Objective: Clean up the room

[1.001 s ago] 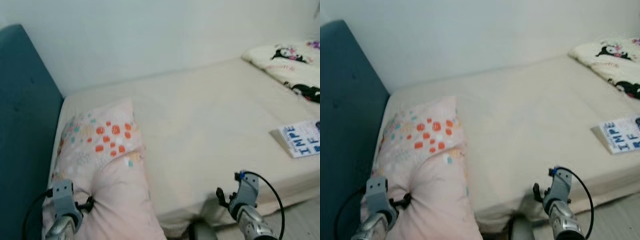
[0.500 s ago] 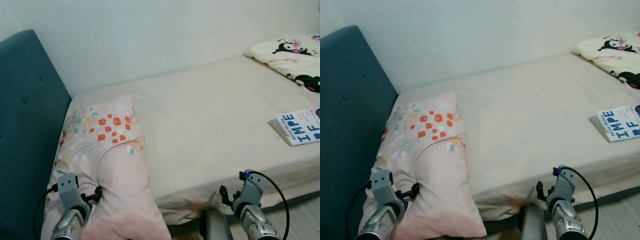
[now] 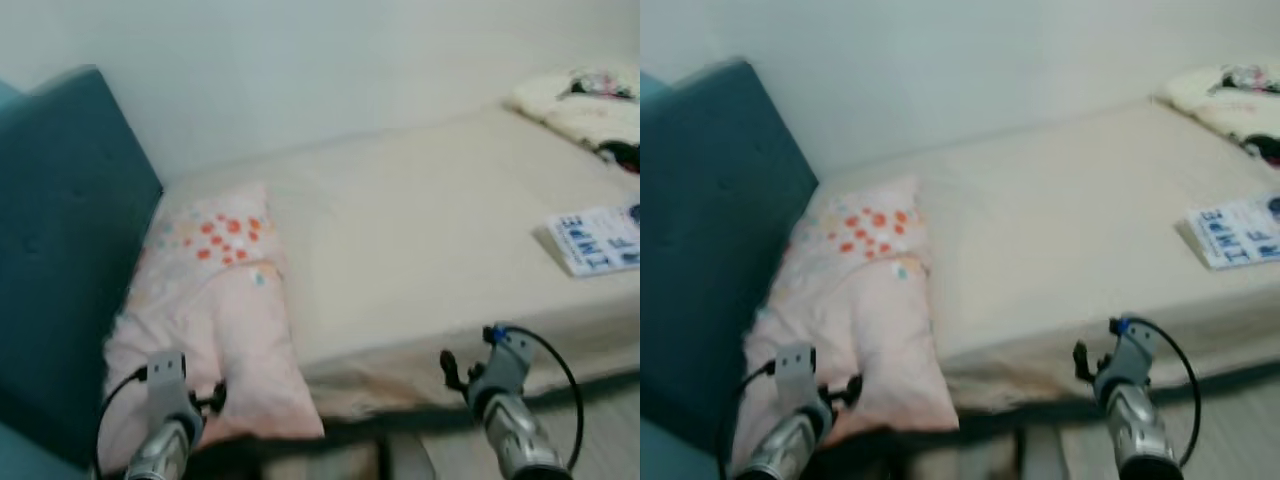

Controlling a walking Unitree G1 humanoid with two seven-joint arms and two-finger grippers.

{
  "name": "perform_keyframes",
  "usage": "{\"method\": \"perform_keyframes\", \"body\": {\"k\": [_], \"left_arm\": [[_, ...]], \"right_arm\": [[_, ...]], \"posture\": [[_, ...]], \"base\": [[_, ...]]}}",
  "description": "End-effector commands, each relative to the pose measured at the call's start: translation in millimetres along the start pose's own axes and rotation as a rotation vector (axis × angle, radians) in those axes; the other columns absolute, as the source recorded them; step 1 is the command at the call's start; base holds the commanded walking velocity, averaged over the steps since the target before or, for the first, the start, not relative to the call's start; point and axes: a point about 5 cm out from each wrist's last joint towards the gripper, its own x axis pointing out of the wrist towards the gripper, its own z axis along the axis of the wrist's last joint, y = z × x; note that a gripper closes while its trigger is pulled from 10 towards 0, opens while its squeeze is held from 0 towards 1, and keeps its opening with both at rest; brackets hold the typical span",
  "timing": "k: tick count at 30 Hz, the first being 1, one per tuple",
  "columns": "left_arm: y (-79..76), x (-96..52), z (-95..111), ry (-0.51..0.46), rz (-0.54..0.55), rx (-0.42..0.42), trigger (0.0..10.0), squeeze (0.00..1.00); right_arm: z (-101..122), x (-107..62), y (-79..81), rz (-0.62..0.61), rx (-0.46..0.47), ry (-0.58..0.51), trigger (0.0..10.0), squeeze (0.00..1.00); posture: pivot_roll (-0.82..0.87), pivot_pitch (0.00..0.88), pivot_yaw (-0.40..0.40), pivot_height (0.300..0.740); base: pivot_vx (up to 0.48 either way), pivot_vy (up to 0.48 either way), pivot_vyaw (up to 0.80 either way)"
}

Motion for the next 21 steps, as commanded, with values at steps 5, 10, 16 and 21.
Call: {"method": "perform_keyframes", "body": {"k": [5, 10, 16, 21], "left_arm": [[8.0, -0.1, 3, -0.008, 0.044, 0.024, 10.0, 0.0], [2.3, 2.7, 11, -0.046, 0.039, 0.021, 10.0, 0.0], [-7.7, 6.3, 23, -0.108, 0.021, 0.032, 10.0, 0.0], [-17.2, 10.1, 44, -0.203, -0.007, 0.055, 10.0, 0.0]], "right_arm": [[3, 2.9, 18.1, 0.052, 0.006, -0.008, 10.0, 0.0], [3, 2.9, 19.7, 0.06, 0.006, -0.01, 10.0, 0.0], [3, 2.5, 20.7, 0.066, 0.004, -0.01, 10.0, 0.0], [3, 2.5, 21.9, 0.072, 0.002, -0.009, 10.0, 0.0]], "posture": [[-0.1, 0.142, 0.1, 0.576], [-0.1, 0.142, 0.099, 0.576], [-0.1, 0.144, 0.097, 0.576], [-0.1, 0.145, 0.097, 0.576]], "base": [[0.0, 0.0, 0.0], [0.0, 0.0, 0.0], [0.0, 0.0, 0.0], [0.0, 0.0, 0.0]]}}
